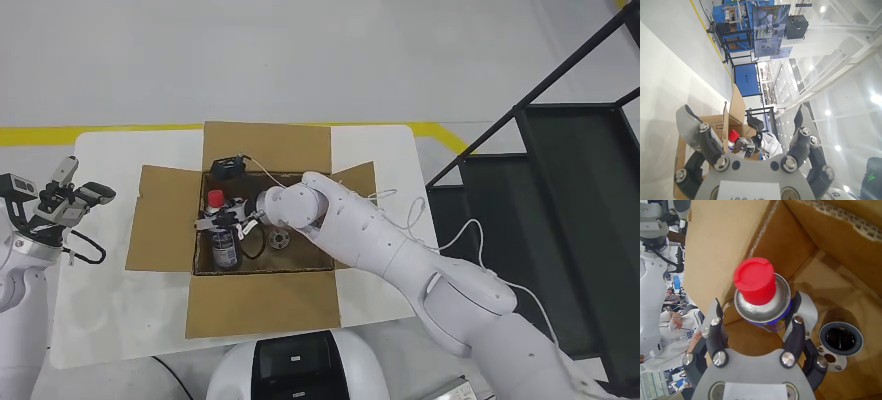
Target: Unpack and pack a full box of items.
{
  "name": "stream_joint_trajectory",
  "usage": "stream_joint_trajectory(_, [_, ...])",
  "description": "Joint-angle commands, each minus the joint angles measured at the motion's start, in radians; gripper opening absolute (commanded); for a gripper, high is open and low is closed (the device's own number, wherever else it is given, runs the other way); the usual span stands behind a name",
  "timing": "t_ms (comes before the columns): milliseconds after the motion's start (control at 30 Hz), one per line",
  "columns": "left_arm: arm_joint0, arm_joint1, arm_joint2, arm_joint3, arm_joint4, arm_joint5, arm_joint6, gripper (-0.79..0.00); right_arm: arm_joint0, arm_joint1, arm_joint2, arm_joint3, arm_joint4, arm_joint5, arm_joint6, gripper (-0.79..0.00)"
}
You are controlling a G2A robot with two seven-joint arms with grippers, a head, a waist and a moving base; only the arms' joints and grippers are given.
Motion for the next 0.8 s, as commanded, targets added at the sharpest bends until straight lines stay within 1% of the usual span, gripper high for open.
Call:
stream_joint_trajectory(0, [0.0, 0.0, 0.0, 0.0, 0.0, 0.0, 0.0, 0.0, -0.001, 0.002, 0.019, -0.022, 0.009, -0.013, 0.001, 0.0])
stream_joint_trajectory(67, [0.0, 0.0, 0.0, 0.0, 0.0, 0.0, 0.0, 0.0, -0.006, 0.008, 0.04, -0.051, 0.015, -0.021, 0.002, 0.0])
stream_joint_trajectory(233, [0.0, 0.0, 0.0, 0.0, 0.0, 0.0, 0.0, 0.0, -0.051, 0.048, 0.124, -0.181, -0.013, -0.008, 0.027, 0.0])
stream_joint_trajectory(333, [0.0, 0.0, 0.0, 0.0, 0.0, 0.0, 0.0, 0.0, -0.099, 0.078, 0.175, -0.266, -0.049, 0.013, 0.052, 0.0])
stream_joint_trajectory(467, [0.0, 0.0, 0.0, 0.0, 0.0, 0.0, 0.0, 0.0, -0.167, 0.107, 0.236, -0.351, -0.057, 0.007, 0.082, 0.0])
stream_joint_trajectory(667, [0.0, 0.0, 0.0, 0.0, 0.0, 0.0, 0.0, 0.0, -0.216, 0.122, 0.262, -0.406, -0.038, -0.022, 0.148, 0.0])
stream_joint_trajectory(767, [0.0, 0.0, 0.0, 0.0, 0.0, 0.0, 0.0, 0.0, -0.219, 0.121, 0.263, -0.406, -0.051, -0.038, 0.128, 0.0])
